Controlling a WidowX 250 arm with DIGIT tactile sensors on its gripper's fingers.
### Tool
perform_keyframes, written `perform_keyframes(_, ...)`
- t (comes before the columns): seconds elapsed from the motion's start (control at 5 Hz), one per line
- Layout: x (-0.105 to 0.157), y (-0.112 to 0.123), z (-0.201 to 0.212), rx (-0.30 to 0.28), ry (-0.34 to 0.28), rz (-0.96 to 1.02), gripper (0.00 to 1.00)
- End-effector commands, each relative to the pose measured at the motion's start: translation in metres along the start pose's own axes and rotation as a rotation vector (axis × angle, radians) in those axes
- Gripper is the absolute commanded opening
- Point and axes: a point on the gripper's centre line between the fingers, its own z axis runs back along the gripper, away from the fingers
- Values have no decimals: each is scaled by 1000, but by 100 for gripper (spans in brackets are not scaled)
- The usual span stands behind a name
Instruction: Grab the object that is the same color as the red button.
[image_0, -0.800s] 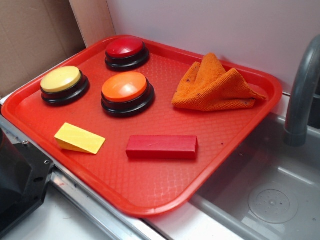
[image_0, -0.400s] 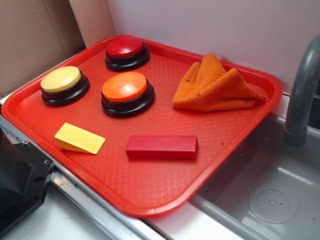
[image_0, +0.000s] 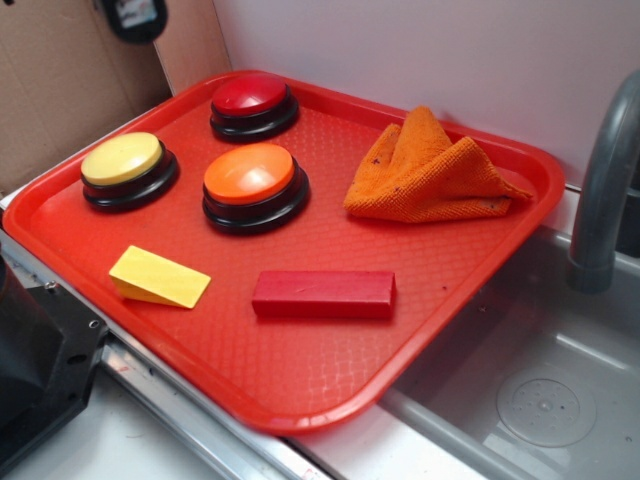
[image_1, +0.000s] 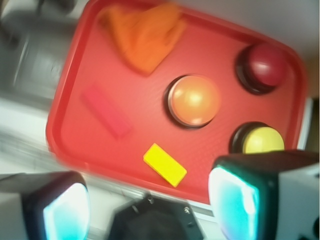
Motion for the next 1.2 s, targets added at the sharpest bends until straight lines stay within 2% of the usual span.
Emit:
perform_keyframes(0.0, 19, -35, -78, -7, 97, -340, 100)
perform_keyframes(0.2, 21, -42, -108, -36, 148, -412, 100)
perform_keyframes(0.4, 20, -46, -125, 2, 186, -451, 100)
perform_keyframes(0.6, 23, -53, -144, -4, 188, -452, 100)
perform_keyframes(0.8, 28, -59, -160, 33, 209, -478, 100)
perform_keyframes(1.0, 32, -56, -173, 39, 217, -464, 100)
